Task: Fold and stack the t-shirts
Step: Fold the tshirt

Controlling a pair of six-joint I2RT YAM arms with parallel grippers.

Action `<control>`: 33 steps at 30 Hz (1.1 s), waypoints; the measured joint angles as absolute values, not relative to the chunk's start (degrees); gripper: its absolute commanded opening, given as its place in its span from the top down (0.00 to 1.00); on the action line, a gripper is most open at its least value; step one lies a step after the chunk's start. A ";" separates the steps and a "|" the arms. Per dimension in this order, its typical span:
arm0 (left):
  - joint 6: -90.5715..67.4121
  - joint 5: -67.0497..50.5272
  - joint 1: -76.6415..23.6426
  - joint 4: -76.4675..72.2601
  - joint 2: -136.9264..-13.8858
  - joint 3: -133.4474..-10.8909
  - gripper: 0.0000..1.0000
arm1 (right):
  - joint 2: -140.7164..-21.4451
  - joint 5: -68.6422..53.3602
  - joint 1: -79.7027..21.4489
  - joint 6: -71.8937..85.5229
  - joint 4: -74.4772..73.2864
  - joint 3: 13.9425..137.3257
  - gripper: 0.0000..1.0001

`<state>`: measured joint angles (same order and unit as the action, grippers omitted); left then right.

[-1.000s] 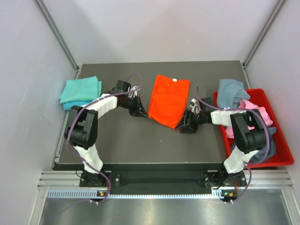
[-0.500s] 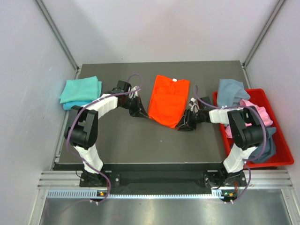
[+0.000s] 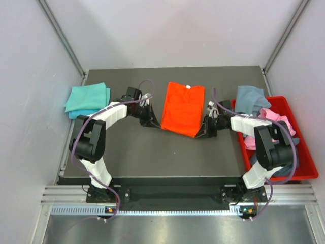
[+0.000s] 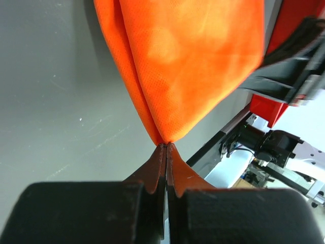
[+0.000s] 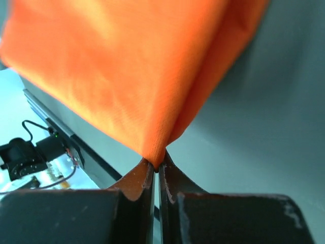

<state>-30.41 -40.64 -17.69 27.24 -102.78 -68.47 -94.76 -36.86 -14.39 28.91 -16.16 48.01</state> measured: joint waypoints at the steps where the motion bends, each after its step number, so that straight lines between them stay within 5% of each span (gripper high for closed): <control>1: -30.20 -40.62 -17.69 27.42 -102.52 -68.47 1.00 | -93.30 -36.69 -14.22 27.97 -17.58 48.88 1.00; 24: -31.05 -42.39 -19.59 27.75 -94.70 -67.61 1.00 | -75.85 -34.54 -13.93 21.12 -28.88 54.41 1.00; 33: -27.40 -40.86 -19.62 30.37 -114.96 -96.92 1.00 | -88.53 -34.83 -11.66 21.17 -24.75 62.37 1.00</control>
<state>-27.40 -40.86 -19.62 30.37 -114.96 -96.92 -88.53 -34.83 -11.66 21.17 -24.75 62.37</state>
